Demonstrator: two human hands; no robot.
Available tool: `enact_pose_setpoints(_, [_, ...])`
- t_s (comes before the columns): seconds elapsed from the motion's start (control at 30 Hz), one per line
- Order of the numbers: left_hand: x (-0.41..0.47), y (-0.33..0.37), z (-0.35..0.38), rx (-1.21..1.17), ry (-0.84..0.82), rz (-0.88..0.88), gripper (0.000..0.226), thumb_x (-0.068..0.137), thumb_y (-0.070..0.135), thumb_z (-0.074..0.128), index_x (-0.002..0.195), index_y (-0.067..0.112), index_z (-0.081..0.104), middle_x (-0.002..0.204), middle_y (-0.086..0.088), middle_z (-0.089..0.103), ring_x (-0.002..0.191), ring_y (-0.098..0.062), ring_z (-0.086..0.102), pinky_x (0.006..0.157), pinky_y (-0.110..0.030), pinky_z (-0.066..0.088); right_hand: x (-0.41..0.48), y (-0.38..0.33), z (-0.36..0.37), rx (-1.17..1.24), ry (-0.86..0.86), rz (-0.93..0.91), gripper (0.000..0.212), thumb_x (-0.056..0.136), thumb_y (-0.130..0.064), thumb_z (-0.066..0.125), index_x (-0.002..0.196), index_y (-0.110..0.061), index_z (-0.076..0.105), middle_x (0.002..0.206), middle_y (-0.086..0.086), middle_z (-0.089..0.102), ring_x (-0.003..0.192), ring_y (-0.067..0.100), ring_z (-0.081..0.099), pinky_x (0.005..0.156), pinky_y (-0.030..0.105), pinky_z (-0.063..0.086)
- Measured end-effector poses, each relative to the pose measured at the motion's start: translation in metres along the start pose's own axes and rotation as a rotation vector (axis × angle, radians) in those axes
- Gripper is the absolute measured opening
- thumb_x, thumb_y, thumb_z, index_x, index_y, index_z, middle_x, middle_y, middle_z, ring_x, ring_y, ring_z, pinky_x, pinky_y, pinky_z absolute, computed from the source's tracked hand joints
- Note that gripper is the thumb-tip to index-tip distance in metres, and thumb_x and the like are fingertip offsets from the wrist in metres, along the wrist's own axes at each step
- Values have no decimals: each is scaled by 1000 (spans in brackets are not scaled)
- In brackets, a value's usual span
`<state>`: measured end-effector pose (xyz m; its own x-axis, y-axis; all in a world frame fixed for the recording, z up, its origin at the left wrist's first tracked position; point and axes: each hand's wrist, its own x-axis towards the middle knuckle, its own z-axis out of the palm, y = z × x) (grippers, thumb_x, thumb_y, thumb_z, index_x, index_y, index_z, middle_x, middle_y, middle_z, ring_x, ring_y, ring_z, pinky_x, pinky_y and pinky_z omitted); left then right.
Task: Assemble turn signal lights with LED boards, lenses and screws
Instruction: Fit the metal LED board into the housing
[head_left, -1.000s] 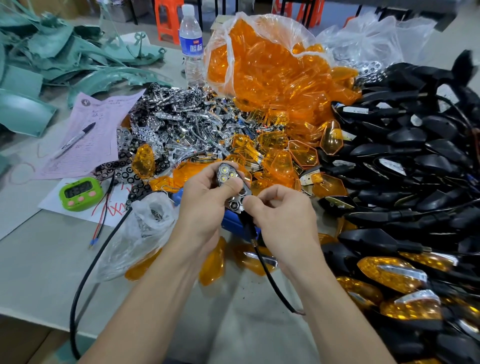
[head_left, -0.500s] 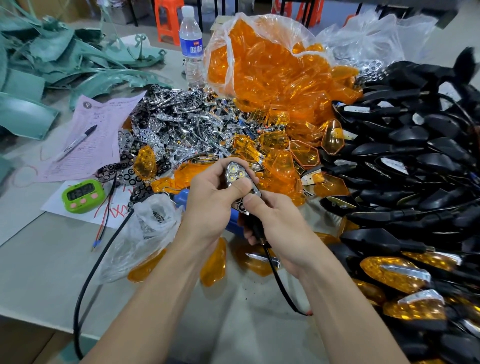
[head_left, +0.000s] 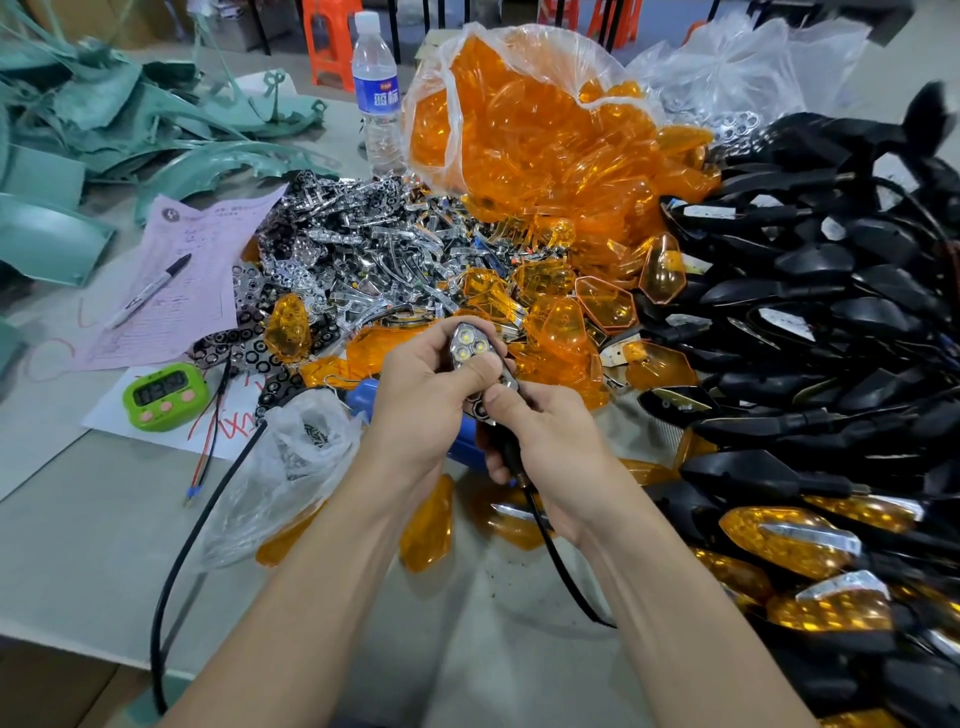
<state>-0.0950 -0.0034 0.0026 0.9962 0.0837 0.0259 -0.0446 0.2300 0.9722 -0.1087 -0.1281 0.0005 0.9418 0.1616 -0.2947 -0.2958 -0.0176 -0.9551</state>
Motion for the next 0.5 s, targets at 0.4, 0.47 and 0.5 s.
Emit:
enact_pose_setpoints(0.4, [8, 5, -7, 51, 26, -88, 20, 96, -1, 64, 105, 14, 73, 89, -5, 71, 64, -23, 59, 39, -26, 44, -4, -7, -7, 231, -256, 79, 19, 108, -13, 52, 108, 0, 65, 81, 13, 68, 64, 19, 61, 59, 31, 54])
enact_pose_setpoints(0.47, [9, 6, -5, 49, 17, -73, 20, 95, 0, 65, 103, 16, 73, 91, -7, 71, 72, -27, 63, 56, -38, 53, -3, -6, -6, 189, -197, 52, 16, 107, -12, 53, 104, -3, 66, 74, 7, 67, 62, 17, 59, 57, 30, 52])
enact_pose_setpoints(0.5, [10, 7, -5, 39, 15, -64, 20, 94, -1, 65, 102, 16, 73, 93, -9, 71, 79, -30, 65, 67, -46, 54, -3, -5, -4, 169, -160, 39, 15, 107, -12, 54, 102, -6, 66, 71, 5, 66, 61, 16, 58, 56, 29, 50])
